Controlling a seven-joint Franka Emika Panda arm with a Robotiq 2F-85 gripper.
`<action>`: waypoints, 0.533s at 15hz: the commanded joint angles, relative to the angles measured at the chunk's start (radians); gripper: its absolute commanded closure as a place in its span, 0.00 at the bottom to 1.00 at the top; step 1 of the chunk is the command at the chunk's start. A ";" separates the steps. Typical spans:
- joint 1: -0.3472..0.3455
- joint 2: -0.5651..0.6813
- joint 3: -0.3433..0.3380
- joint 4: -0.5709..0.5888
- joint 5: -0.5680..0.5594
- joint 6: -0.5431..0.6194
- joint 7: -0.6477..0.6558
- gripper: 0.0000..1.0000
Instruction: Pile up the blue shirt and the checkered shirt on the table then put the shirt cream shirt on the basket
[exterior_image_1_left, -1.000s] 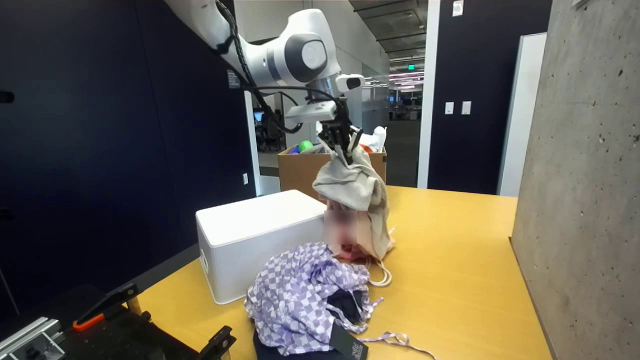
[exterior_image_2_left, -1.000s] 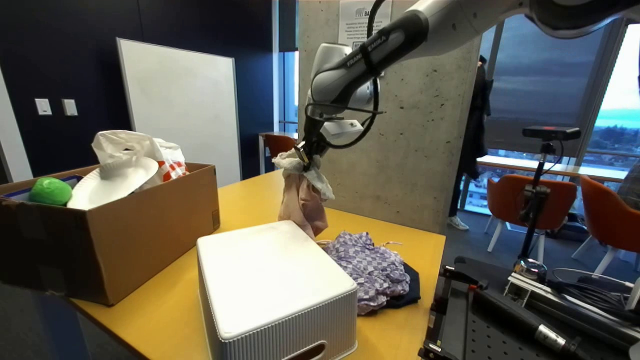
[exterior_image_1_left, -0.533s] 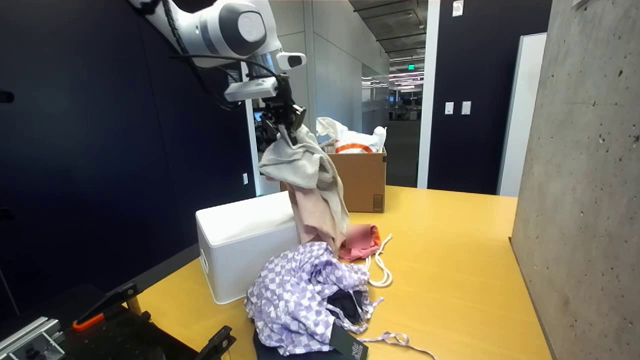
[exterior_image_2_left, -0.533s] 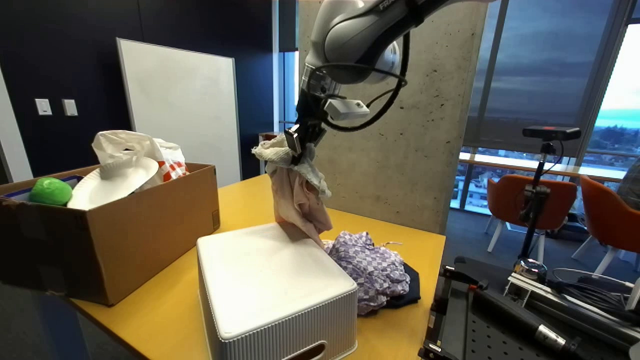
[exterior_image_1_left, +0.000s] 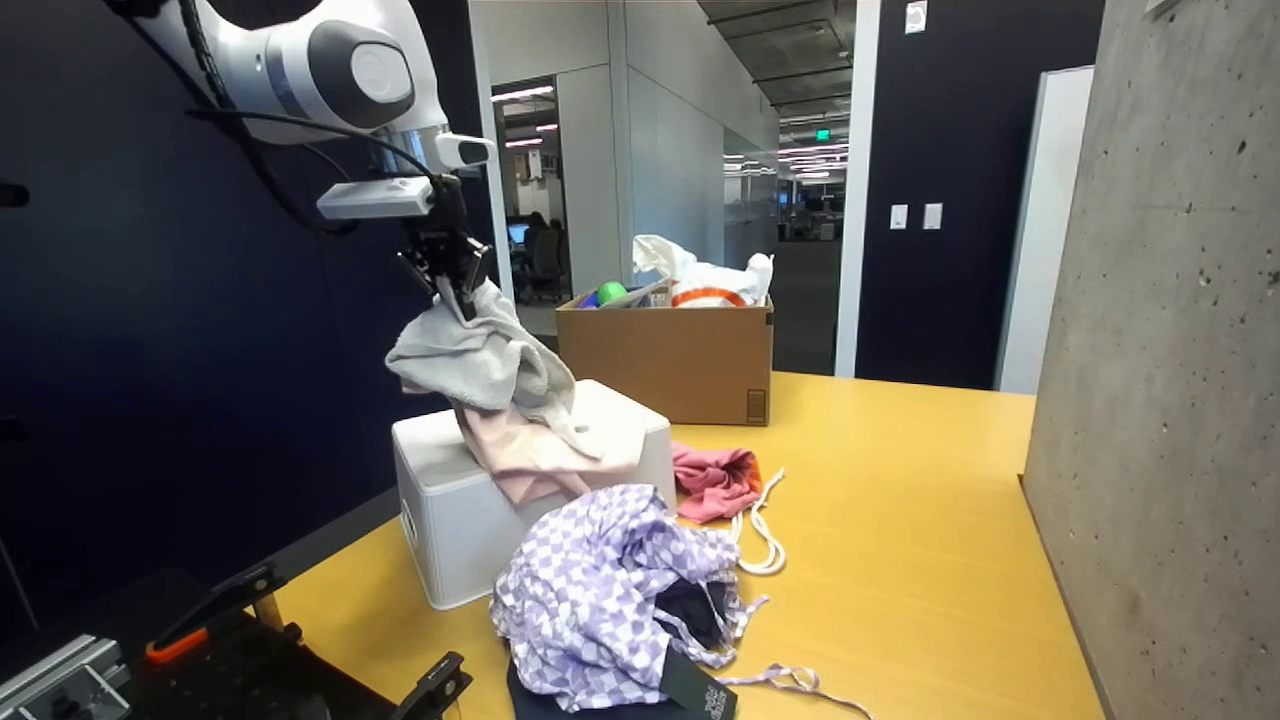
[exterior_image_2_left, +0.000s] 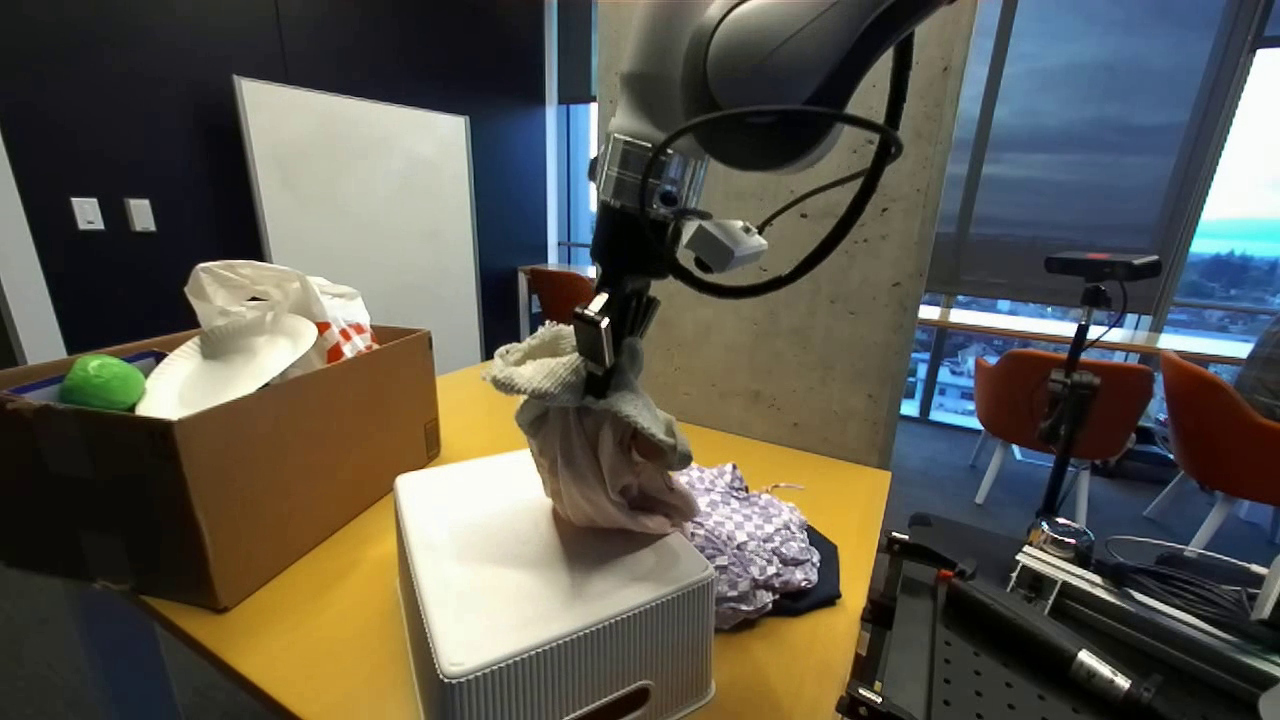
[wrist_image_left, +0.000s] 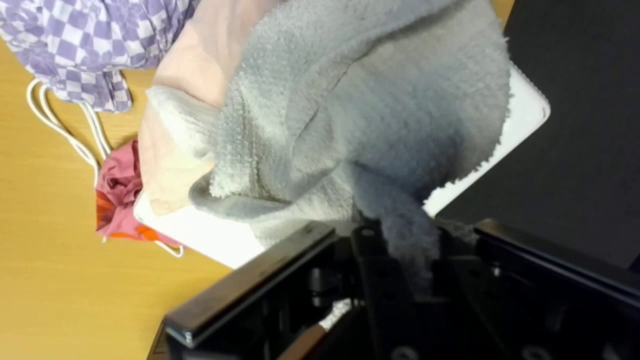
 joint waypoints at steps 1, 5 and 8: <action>-0.022 0.083 0.001 0.018 0.013 0.036 -0.053 0.97; -0.038 0.196 -0.005 0.073 -0.001 0.087 -0.086 0.97; -0.037 0.265 -0.018 0.129 -0.016 0.111 -0.081 0.97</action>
